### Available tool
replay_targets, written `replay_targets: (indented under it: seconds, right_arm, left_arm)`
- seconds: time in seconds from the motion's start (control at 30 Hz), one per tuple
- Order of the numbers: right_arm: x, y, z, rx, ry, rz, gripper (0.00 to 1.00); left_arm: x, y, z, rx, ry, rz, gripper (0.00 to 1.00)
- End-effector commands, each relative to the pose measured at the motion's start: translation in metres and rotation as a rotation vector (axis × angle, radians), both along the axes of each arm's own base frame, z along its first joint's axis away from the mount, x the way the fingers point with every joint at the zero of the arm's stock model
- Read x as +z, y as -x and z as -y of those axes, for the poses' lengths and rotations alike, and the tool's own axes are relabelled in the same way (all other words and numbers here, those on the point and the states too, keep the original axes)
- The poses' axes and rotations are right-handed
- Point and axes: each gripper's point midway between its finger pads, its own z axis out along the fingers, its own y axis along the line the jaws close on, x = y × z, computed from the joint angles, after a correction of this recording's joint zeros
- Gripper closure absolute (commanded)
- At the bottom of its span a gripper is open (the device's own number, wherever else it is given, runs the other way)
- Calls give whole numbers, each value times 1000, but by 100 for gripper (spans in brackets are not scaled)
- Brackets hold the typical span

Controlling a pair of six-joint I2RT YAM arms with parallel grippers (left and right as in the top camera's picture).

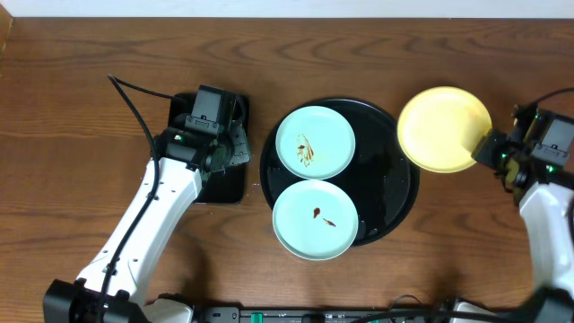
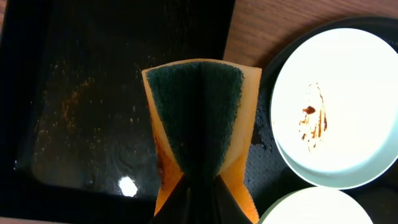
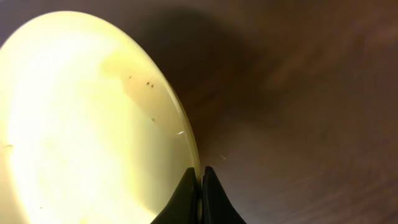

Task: Clean dirty plates on tray and stack at the side
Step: 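Set the yellow plate on the table right of the tray and release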

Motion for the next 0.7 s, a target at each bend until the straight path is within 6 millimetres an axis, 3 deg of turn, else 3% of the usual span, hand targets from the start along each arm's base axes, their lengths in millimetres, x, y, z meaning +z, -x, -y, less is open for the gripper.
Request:
replay_targets:
  seconds: [0.0, 0.2, 0.37, 0.67]
  right_arm:
    - [30, -1, -23, 130, 104, 74, 99]
    - [55, 5, -43, 193, 346, 90, 99]
    - [57, 6, -67, 256, 520, 60, 99]
    - [70, 12, -87, 185, 819, 31, 99]
  left_arm:
    - [10, -4, -2, -7, -7, 30, 92]
    - [10, -4, -2, -7, -7, 30, 92]
    - [10, -4, -2, -7, -8, 31, 92]
    - [10, -4, -2, -7, -8, 31, 92]
